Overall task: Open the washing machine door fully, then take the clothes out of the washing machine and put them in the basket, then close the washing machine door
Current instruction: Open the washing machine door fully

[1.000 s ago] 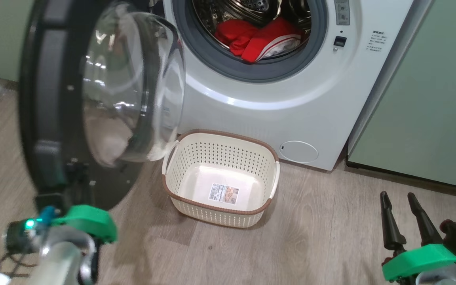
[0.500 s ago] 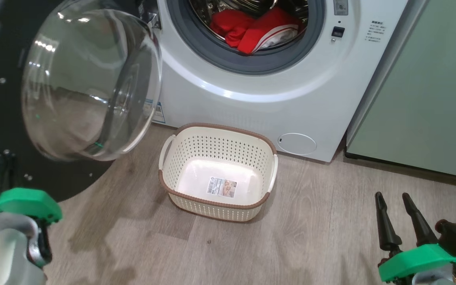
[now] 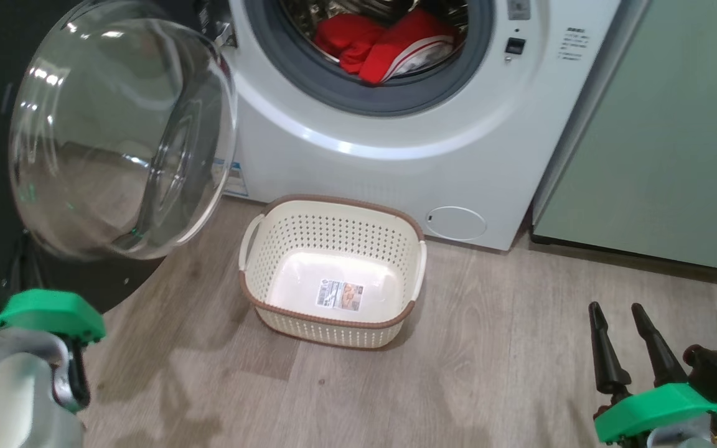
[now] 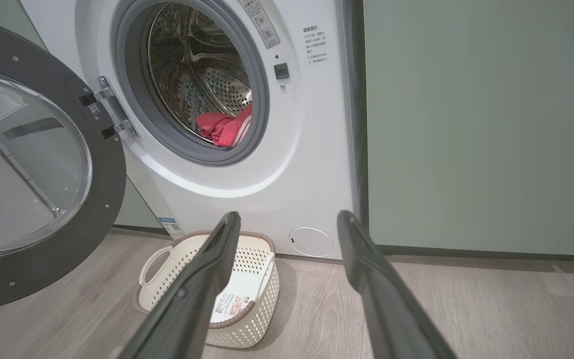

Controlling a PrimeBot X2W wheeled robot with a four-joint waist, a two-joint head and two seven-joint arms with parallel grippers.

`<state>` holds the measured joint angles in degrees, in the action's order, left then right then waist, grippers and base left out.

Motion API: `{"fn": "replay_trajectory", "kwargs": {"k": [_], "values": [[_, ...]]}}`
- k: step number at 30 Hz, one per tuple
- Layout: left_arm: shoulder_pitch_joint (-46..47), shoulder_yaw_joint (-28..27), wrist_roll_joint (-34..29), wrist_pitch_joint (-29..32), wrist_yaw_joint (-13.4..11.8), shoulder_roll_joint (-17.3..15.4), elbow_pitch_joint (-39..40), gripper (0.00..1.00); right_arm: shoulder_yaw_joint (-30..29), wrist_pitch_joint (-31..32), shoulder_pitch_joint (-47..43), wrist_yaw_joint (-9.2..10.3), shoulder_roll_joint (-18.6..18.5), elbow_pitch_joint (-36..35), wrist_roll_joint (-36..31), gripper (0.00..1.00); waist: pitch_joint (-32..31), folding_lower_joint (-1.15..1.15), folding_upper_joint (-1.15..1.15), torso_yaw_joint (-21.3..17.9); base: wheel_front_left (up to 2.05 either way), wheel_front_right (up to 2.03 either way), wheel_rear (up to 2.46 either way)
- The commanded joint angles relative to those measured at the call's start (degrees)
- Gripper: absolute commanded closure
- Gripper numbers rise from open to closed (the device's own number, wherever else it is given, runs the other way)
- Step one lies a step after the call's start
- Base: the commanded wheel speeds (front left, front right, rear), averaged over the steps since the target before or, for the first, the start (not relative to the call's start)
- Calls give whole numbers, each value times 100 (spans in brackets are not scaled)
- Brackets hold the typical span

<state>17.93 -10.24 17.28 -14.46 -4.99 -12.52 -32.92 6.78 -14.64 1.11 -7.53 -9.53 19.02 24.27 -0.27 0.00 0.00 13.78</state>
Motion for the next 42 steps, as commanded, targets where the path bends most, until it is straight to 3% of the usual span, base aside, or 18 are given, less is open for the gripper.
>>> {"fn": "replay_trajectory", "kwargs": {"k": [1,2,3,4,5,6,15,28,42], "values": [[77,-223,-121,-53,18,-114,341,100,92,-36,202,4,-68,-147,21,0,-46,0,0,-62,0,0,0],[-20,-244,-200,-53,23,-64,489,91,91,-36,199,4,-50,-147,16,0,-63,0,0,-94,0,0,0],[-121,-273,-251,-53,44,7,651,73,81,-36,198,4,-29,-149,15,0,-79,0,0,-131,0,0,0],[-226,-304,-288,-53,72,87,812,47,69,-36,198,4,-8,-153,13,0,-92,0,0,-167,0,0,0],[-341,-315,-339,-53,104,168,965,10,54,-36,198,4,13,-156,9,0,-107,0,0,-207,0,0,0],[-466,-304,-400,-53,144,249,1114,0,38,-36,195,4,38,-162,13,0,-125,0,0,-252,0,0,0],[-1104,-116,-622,-53,548,776,1599,0,-54,-36,231,4,143,-335,-174,0,-205,0,0,-806,0,0,0],[-1034,-38,-878,-53,855,929,1421,0,-4,-36,213,4,135,-642,-489,0,-176,0,0,-1645,0,0,0],[-1033,-110,-854,-53,1004,959,1361,0,-164,-36,133,4,144,-693,-566,0,-195,0,0,-1822,0,0,0]]}}
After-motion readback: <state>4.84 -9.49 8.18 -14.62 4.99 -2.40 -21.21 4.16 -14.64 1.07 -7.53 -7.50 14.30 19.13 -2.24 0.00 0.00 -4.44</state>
